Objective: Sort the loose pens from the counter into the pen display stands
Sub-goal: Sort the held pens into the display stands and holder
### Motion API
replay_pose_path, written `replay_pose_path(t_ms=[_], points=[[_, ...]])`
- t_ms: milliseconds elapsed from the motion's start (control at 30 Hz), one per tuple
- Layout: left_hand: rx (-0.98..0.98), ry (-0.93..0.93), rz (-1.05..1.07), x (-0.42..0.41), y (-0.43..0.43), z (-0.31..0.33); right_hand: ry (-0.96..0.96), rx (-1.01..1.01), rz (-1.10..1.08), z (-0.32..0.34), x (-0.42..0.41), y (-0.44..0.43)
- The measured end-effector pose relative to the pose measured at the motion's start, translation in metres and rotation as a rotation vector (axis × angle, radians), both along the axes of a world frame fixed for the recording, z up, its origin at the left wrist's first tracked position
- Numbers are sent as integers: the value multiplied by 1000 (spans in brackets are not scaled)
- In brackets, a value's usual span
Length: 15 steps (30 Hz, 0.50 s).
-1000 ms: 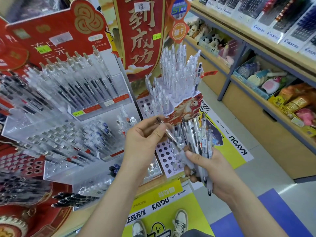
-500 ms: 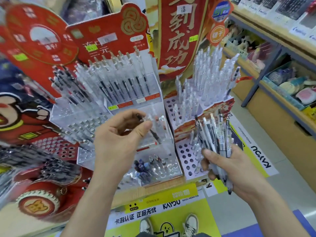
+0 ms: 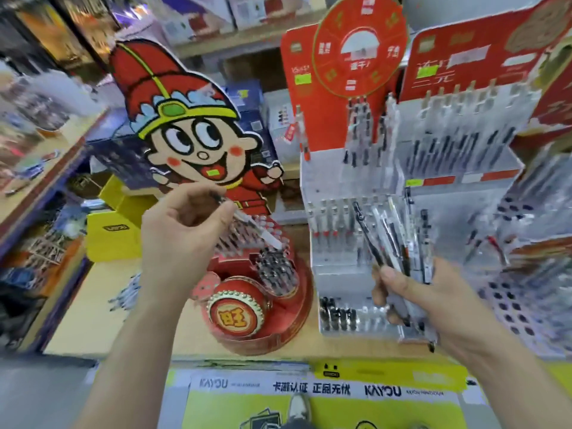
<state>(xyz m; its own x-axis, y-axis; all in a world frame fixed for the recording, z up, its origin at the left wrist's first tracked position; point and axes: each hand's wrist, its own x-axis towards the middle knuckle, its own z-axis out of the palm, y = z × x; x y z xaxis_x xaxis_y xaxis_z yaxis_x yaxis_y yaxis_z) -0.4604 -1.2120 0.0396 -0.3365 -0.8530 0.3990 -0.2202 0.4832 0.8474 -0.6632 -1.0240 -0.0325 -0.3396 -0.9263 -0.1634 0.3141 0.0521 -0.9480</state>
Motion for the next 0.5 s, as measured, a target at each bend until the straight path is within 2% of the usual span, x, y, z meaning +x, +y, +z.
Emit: replay_pose_path(t_ms=[200, 333, 500], points=[[25, 86, 55, 82, -67, -16, 86, 77, -158, -8, 73, -62], [27, 46, 90, 124, -104, -39, 89, 153, -191, -8, 113, -96], [75, -41, 120, 133, -132, -74, 62, 164, -200, -6, 140, -126]])
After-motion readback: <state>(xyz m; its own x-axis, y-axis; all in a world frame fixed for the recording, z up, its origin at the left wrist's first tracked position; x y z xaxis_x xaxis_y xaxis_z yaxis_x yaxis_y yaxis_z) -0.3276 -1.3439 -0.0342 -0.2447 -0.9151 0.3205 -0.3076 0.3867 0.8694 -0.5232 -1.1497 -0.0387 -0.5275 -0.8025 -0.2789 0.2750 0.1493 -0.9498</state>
